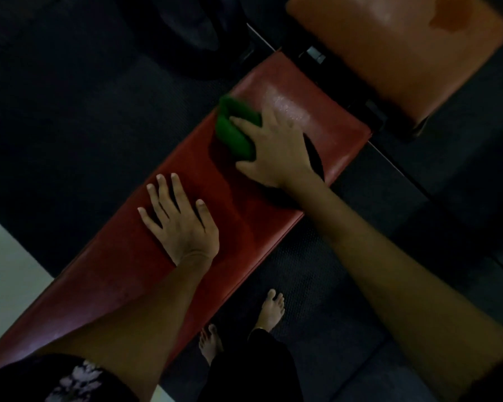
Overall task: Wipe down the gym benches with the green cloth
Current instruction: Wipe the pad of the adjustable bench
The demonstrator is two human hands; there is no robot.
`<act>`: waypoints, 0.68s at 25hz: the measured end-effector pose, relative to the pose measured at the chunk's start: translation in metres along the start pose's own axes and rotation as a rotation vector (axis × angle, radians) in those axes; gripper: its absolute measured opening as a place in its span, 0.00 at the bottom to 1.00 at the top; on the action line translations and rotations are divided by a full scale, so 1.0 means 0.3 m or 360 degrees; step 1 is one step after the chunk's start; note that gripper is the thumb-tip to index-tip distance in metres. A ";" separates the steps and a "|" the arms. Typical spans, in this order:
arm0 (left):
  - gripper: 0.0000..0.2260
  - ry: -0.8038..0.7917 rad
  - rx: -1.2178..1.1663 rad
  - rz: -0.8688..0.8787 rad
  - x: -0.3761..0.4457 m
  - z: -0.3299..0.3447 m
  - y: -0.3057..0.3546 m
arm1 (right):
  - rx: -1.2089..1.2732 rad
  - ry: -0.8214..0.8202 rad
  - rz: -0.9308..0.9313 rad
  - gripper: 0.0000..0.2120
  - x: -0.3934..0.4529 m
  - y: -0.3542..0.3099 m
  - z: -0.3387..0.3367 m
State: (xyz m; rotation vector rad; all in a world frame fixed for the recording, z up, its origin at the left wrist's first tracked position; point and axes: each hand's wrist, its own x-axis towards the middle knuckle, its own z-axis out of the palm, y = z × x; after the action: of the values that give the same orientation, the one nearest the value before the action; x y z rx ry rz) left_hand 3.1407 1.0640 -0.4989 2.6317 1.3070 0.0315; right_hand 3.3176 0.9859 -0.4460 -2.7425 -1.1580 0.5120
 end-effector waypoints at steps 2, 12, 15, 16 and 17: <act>0.28 -0.0006 -0.0008 0.0003 0.000 -0.001 0.011 | 0.0064 0.0002 -0.0094 0.36 -0.157 0.072 0.021; 0.27 0.0023 -0.0021 0.0011 0.004 0.005 0.011 | 0.0089 0.0061 0.0577 0.33 0.088 0.125 -0.046; 0.27 0.0015 -0.0015 -0.0001 0.002 0.003 0.008 | -0.0039 0.0025 0.0182 0.34 -0.003 -0.027 0.006; 0.27 0.0022 -0.0022 0.0000 -0.001 0.002 0.009 | -0.0084 0.0034 0.0062 0.34 -0.049 -0.027 0.021; 0.27 0.0029 -0.0027 0.0004 -0.004 0.001 0.013 | -0.0109 0.0037 -0.0024 0.34 -0.087 0.002 0.029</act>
State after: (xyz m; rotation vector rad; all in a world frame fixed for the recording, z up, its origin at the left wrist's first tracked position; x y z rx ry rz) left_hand 3.1431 1.0608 -0.4985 2.6249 1.3038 0.0664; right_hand 3.2980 0.9667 -0.4475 -2.7872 -1.2119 0.4456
